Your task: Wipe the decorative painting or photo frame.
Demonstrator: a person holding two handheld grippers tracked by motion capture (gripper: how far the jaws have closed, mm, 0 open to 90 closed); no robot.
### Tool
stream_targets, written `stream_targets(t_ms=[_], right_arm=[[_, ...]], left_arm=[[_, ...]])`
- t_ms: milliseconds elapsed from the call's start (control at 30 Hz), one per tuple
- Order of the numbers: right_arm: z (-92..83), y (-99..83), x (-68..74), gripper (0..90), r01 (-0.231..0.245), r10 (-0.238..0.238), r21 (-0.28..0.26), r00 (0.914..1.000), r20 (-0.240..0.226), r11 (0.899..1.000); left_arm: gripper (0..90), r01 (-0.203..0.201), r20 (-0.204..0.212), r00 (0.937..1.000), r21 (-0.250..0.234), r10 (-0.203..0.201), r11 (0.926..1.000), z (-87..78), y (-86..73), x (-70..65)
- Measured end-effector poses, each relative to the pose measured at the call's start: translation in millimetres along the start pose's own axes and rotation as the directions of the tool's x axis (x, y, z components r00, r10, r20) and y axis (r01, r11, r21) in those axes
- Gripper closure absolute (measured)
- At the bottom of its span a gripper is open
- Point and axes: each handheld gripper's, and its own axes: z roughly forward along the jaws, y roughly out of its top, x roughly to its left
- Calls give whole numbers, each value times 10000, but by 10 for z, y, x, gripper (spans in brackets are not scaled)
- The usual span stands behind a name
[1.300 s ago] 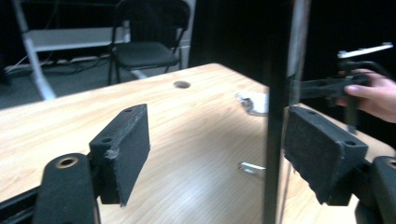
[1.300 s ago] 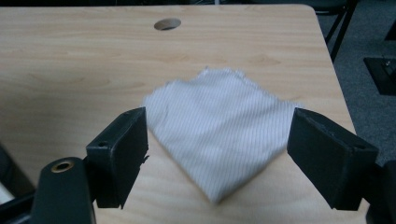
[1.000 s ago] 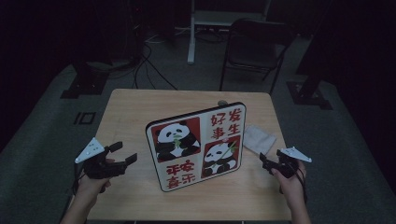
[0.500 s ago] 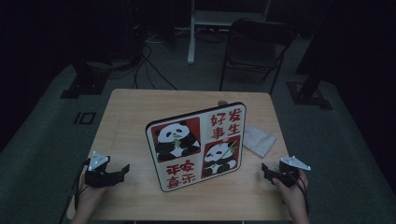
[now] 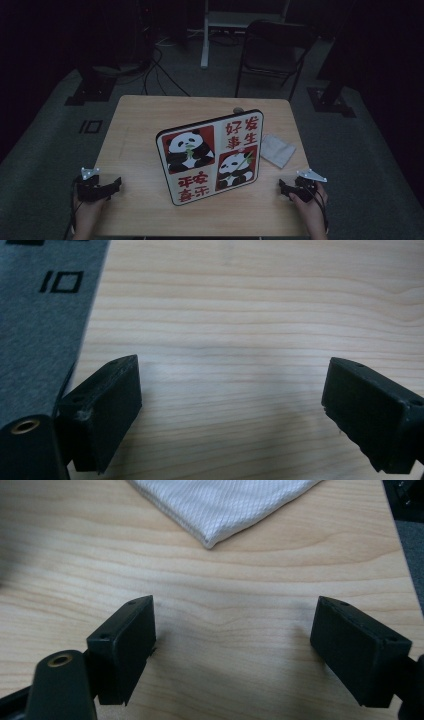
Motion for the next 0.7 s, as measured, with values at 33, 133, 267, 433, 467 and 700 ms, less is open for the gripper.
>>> stream_targets(t_ms=[33, 133, 267, 433, 467, 700], right_arm=[[1, 1, 2, 173, -7, 7, 2, 10000, 11, 10000], [1, 1, 0, 173, -36, 36, 8, 10000, 14, 10000], [2, 0, 0, 172, -56, 56, 14, 10000, 17, 10000], [2, 1, -1, 173, -87, 87, 10, 10000, 21, 10000], [2, 0, -1, 173, -84, 84, 5, 10000, 21, 10000], [3, 1, -1, 171, -78, 78, 8, 10000, 15, 10000]], left_arm=[[99, -174, -209, 9996, 27, 174, 9998, 8, -4, -6], [98, -611, -567, 9965, 125, 617, 9981, 29, -7, -42], [96, -505, -667, 9965, 133, 513, 9986, 47, 7, -74], [96, -522, -641, 9965, 140, 530, 9985, 56, 16, -76], [96, -519, -639, 9966, 144, 527, 9985, 56, 16, -76], [96, -428, -686, 9967, 119, 435, 9990, 72, 28, -87]])
